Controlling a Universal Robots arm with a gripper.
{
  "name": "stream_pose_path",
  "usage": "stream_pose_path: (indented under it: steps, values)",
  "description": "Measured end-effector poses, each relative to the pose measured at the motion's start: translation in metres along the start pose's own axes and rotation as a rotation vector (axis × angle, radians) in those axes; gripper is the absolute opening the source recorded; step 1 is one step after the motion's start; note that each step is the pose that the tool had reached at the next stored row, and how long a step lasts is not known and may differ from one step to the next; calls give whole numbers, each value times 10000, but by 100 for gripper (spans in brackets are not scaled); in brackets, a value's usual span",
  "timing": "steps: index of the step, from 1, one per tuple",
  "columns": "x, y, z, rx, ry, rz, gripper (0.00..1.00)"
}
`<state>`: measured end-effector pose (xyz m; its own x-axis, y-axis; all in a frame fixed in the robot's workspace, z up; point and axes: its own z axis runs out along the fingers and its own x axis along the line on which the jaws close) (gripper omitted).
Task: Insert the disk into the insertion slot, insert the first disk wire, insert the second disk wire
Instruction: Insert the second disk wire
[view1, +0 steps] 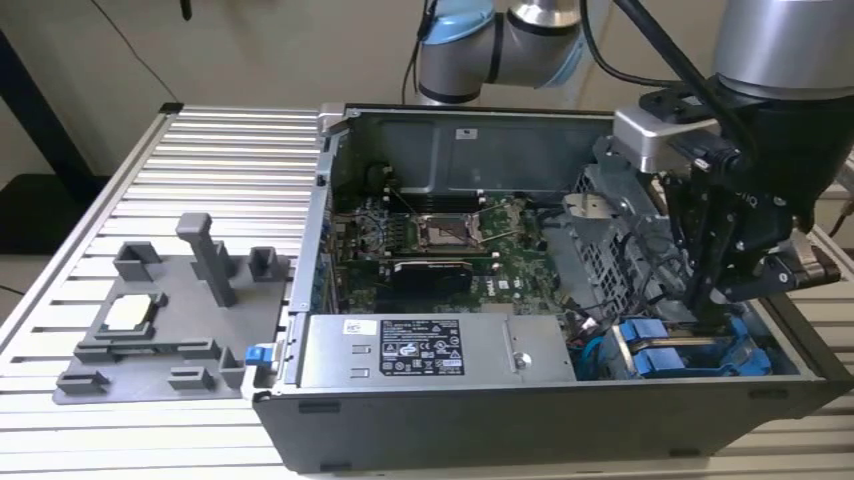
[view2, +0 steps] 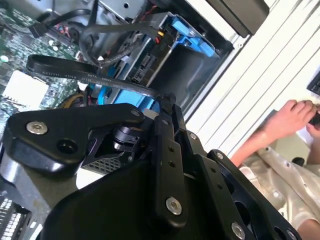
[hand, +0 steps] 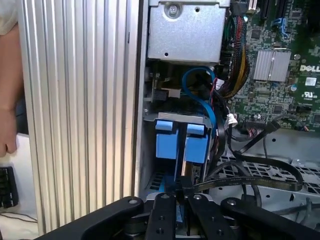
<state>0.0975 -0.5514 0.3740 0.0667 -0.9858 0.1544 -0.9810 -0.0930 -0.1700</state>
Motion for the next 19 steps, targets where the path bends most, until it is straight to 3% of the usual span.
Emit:
stream_pose_path:
  steps: [7,9,11,14,19]
  values:
    - [19,2,4,85,-1248,232,16]
    - [29,3,5,102,-1515,286,16]
    - [43,4,7,111,-1648,332,16]
    - [64,2,11,84,-1717,380,16]
    - [102,-57,27,-345,-1786,365,16]
